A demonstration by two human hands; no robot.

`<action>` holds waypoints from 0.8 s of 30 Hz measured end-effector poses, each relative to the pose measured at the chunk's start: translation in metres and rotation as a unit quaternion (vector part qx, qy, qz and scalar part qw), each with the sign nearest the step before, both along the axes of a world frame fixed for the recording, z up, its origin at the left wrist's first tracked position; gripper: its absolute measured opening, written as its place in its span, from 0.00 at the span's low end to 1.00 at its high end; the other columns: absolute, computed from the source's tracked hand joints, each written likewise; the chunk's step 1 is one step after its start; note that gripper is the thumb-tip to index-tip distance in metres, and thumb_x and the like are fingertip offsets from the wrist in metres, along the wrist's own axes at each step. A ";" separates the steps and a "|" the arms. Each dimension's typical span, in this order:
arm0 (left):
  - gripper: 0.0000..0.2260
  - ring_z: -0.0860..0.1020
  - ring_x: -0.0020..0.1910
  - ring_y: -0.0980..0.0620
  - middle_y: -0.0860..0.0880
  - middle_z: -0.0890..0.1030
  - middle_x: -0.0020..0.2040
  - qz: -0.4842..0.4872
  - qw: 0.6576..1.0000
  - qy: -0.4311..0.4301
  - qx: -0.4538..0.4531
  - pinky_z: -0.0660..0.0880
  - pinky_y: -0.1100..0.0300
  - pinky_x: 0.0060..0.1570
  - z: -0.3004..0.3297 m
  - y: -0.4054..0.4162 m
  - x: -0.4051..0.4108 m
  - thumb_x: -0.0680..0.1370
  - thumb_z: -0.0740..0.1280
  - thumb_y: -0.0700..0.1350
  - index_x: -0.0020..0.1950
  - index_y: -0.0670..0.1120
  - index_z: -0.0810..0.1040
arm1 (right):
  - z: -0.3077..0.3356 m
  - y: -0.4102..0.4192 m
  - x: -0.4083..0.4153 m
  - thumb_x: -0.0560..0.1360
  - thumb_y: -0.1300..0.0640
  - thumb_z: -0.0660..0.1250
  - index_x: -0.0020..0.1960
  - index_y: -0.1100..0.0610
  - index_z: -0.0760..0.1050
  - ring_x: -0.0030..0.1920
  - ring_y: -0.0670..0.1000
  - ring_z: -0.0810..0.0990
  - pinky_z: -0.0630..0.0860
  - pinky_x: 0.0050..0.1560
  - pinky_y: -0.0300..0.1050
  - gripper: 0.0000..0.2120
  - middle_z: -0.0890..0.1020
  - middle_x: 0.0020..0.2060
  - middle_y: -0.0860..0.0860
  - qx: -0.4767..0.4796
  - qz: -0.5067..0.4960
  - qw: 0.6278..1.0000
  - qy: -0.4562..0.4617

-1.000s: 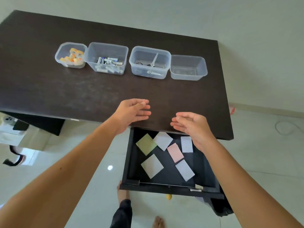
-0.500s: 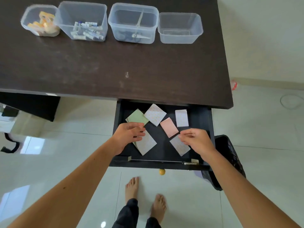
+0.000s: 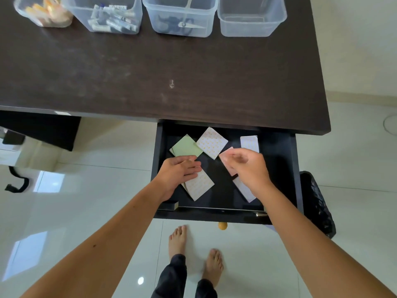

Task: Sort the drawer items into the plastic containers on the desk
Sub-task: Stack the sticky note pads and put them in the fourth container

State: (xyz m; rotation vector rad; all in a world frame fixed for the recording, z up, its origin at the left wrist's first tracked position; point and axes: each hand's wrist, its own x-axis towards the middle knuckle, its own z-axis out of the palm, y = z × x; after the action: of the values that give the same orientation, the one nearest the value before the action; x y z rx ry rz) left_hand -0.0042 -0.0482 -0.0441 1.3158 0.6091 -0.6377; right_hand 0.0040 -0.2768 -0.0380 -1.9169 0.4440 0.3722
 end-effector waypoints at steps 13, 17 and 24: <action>0.11 0.86 0.58 0.48 0.43 0.87 0.58 0.032 0.998 0.003 -0.047 0.81 0.51 0.63 -0.009 -0.005 0.006 0.84 0.67 0.40 0.65 0.41 0.81 | -0.019 0.022 0.034 0.76 0.54 0.78 0.72 0.54 0.79 0.45 0.42 0.79 0.75 0.53 0.38 0.25 0.84 0.55 0.46 -0.102 0.076 0.992 -0.020; 0.10 0.87 0.57 0.47 0.42 0.87 0.58 0.033 0.999 0.000 -0.029 0.82 0.52 0.61 -0.009 -0.005 0.005 0.82 0.70 0.41 0.63 0.40 0.82 | -0.017 0.019 0.033 0.77 0.57 0.77 0.61 0.53 0.86 0.38 0.38 0.79 0.72 0.42 0.27 0.13 0.84 0.45 0.43 -0.087 0.071 0.993 -0.025; 0.17 0.87 0.57 0.47 0.44 0.88 0.55 0.053 0.998 -0.005 -0.029 0.83 0.54 0.58 -0.003 -0.012 0.001 0.77 0.76 0.43 0.64 0.40 0.82 | -0.004 0.009 0.026 0.76 0.57 0.78 0.60 0.55 0.84 0.51 0.44 0.84 0.78 0.46 0.32 0.13 0.86 0.51 0.47 -0.001 0.058 0.998 -0.010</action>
State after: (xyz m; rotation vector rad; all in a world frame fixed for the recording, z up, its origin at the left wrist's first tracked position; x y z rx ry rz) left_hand -0.0028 -0.0601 -0.0471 1.2237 0.6436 -0.5582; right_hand 0.0295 -0.2682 -0.0415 -1.9525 0.3220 0.4272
